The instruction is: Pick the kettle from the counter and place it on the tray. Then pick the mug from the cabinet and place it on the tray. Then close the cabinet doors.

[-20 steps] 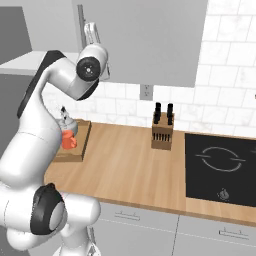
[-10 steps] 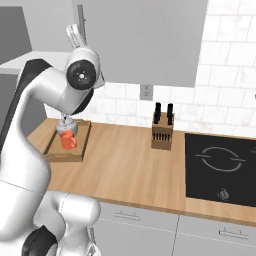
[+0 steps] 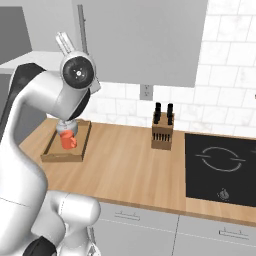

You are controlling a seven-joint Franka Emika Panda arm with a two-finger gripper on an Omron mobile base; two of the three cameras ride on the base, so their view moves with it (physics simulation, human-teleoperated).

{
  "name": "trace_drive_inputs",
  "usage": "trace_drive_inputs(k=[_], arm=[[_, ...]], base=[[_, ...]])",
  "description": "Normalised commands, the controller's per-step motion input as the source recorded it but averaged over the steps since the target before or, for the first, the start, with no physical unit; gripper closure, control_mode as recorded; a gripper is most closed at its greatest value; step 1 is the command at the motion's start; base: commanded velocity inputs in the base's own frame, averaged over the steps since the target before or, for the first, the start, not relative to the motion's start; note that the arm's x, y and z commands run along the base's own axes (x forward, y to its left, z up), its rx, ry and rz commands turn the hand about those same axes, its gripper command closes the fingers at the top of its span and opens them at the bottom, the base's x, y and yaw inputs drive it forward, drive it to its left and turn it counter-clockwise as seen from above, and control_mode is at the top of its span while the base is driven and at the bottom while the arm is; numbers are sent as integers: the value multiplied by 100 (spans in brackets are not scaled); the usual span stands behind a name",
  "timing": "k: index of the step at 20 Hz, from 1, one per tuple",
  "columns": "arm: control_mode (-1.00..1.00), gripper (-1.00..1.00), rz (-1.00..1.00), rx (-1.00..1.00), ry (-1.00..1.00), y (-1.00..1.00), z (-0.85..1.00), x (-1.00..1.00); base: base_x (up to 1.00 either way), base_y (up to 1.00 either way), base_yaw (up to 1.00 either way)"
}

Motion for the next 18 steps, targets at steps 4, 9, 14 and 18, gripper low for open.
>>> trace_drive_inputs(k=[4, 9, 14, 18], arm=[[-100, 100, 6, -13, 5, 16, -21, -19], [-100, 100, 9, -19, 3, 30, -28, -37], [-100, 100, 10, -24, 2, 30, -29, -45], [-100, 100, 10, -38, 10, 44, -35, -29]], base=[[0, 0, 0], [0, 0, 0], [0, 0, 0], [0, 0, 0]])
